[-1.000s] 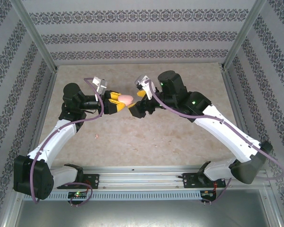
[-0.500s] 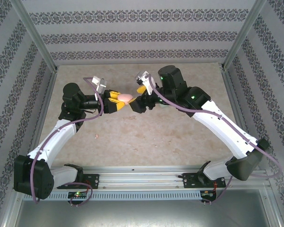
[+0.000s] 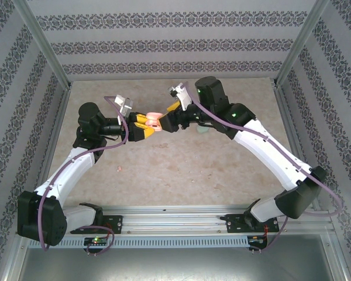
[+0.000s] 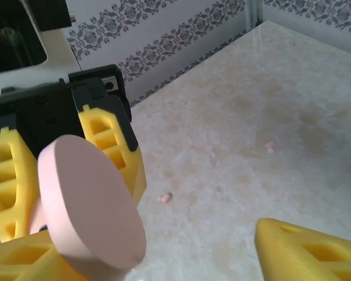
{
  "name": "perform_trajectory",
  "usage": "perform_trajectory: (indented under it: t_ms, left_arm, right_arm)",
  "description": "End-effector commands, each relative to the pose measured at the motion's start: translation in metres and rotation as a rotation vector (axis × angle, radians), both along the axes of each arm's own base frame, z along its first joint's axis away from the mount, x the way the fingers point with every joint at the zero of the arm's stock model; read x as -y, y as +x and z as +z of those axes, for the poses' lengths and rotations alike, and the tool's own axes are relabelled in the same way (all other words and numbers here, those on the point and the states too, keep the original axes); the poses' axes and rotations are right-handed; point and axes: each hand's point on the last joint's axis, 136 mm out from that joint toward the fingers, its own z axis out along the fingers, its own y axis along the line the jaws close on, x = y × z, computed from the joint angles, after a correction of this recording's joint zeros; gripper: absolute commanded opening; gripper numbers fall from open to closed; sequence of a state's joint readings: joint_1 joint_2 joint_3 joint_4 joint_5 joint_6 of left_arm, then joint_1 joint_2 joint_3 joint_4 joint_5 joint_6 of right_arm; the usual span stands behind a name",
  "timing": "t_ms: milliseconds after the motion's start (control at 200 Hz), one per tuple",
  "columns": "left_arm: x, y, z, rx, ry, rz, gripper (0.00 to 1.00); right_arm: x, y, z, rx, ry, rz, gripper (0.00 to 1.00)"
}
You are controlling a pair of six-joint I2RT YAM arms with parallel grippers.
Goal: Insert wireless bluetooth earbuds into charging case
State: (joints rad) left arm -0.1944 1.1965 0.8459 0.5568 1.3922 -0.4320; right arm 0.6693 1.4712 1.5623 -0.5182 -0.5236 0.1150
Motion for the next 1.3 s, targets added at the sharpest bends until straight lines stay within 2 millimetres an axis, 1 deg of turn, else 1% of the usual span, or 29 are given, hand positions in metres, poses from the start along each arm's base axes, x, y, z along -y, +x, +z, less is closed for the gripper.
perform_trajectory:
  t_ms: [0,55,210,245,480,535,565,615,684,734,789,844,894,1064,1199,1294]
  left_arm:
    - [-0.001,-0.009,0.009,0.056,-0.01,-0.034,0.24]
    - [-0.001,-0.01,0.009,0.066,-0.011,-0.035,0.24]
    - [-0.001,-0.011,0.008,0.088,-0.015,-0.033,0.24]
    - [-0.001,-0.011,0.008,0.093,-0.017,-0.032,0.25]
    - [-0.002,-0.011,0.006,0.125,-0.021,-0.012,0.25]
    - [-0.002,-0.011,0.005,0.132,-0.021,-0.001,0.25]
    - [-0.003,-0.01,0.006,0.14,-0.022,0.007,0.25]
    - [-0.003,-0.01,0.003,0.148,-0.019,0.022,0.25]
    - [-0.004,-0.008,0.0,0.154,-0.01,0.046,0.25]
    - [-0.004,-0.008,-0.003,0.15,-0.005,0.056,0.25]
    - [-0.005,-0.008,-0.005,0.149,-0.004,0.064,0.25]
    - [-0.006,-0.008,-0.008,0.143,-0.002,0.075,0.25]
    - [-0.006,-0.007,-0.011,0.139,0.0,0.08,0.25]
    - [-0.006,-0.006,-0.012,0.12,-0.001,0.088,0.24]
    - [-0.006,-0.004,-0.014,0.099,-0.002,0.097,0.24]
    - [-0.006,-0.001,-0.014,0.07,-0.004,0.098,0.24]
  right_arm:
    - [-0.013,-0.002,0.017,-0.041,0.097,0.053,0.65]
    - [-0.016,-0.003,0.017,-0.06,0.116,0.069,0.6]
    - [-0.02,-0.009,0.02,-0.106,0.167,0.117,0.38]
    - [-0.021,-0.009,0.02,-0.114,0.172,0.121,0.34]
    - [-0.025,-0.012,0.02,-0.145,0.207,0.143,0.2]
    - [-0.026,-0.012,0.019,-0.156,0.209,0.149,0.19]
    - [-0.027,-0.011,0.019,-0.16,0.209,0.147,0.2]
    - [-0.027,-0.01,0.019,-0.164,0.211,0.137,0.24]
    - [-0.027,-0.004,0.018,-0.165,0.212,0.104,0.36]
    - [-0.024,0.001,0.017,-0.166,0.208,0.062,0.42]
    - [-0.022,0.006,0.016,-0.169,0.204,0.028,0.53]
    - [-0.023,0.005,0.015,-0.181,0.207,0.027,0.59]
    - [-0.025,0.005,0.014,-0.191,0.207,0.028,0.61]
    - [-0.026,0.003,0.01,-0.207,0.195,0.035,0.64]
    - [-0.028,-0.003,0.015,-0.209,0.207,0.065,0.66]
    - [-0.027,-0.006,0.016,-0.173,0.199,0.058,0.68]
